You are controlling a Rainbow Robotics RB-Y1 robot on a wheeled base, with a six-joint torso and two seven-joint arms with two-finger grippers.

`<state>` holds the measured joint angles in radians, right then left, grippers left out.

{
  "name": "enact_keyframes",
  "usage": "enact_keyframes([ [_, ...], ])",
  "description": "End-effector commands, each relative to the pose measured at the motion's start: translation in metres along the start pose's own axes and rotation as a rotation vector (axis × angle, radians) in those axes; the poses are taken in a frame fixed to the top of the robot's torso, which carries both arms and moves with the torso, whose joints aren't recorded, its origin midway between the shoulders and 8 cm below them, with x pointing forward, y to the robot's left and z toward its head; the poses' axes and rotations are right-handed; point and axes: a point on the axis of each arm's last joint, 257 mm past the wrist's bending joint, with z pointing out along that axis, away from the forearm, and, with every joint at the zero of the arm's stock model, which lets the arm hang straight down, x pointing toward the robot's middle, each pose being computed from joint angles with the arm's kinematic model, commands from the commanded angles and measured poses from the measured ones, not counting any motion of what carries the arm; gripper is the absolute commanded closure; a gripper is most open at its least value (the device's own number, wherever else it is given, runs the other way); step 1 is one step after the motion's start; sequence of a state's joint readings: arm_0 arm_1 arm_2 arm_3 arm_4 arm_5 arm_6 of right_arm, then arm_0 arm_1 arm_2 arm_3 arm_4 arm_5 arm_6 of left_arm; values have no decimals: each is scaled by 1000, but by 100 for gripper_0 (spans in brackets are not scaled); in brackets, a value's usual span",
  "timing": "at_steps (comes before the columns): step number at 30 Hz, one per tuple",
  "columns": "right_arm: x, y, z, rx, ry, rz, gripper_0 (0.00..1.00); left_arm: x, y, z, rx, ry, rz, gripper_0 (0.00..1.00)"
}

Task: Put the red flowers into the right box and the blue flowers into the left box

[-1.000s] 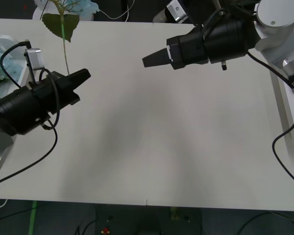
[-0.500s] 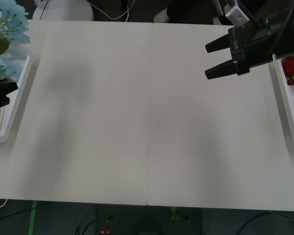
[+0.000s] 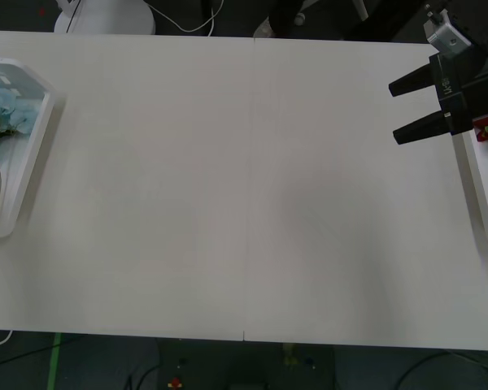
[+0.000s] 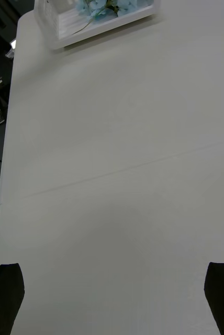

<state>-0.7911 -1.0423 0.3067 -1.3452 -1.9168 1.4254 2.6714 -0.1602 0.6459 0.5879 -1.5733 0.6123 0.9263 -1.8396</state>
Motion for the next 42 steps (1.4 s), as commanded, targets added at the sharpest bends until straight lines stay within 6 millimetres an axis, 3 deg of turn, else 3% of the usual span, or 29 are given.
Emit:
enact_keyframes([
  [1,-8,-7,-20,46,7,-65,0,-35,40,-8,-136,-43,-13,100],
  [11,-16,-10,-11,55,-24,-66,0,14,34,18,-180,77,-71,100],
  [14,-15,-10,-9,53,-23,-67,0,18,32,21,-178,86,-74,99],
  [15,-15,-10,-9,53,-23,-67,0,18,31,21,-176,87,-74,95],
  [17,-15,-10,-9,53,-23,-67,0,18,31,21,-174,85,-75,76],
  [19,-15,-10,-9,53,-23,-67,0,19,30,21,-170,87,-81,47],
  [21,-15,-10,-9,53,-23,-67,0,18,29,21,-164,85,-85,33],
  [27,-15,-10,-9,53,-23,-67,0,2,5,7,-68,96,-137,7],
  [29,-15,-10,-9,53,-23,-67,0,-5,-1,-3,-42,108,-130,3],
  [32,-15,-10,-9,53,-23,-67,0,-19,-20,-27,22,125,-100,0],
  [34,-15,-10,-9,53,-23,-67,0,-26,-44,-45,86,121,-63,0],
  [42,-15,-10,-9,53,-23,-67,0,-34,-170,-96,436,64,3,0],
])
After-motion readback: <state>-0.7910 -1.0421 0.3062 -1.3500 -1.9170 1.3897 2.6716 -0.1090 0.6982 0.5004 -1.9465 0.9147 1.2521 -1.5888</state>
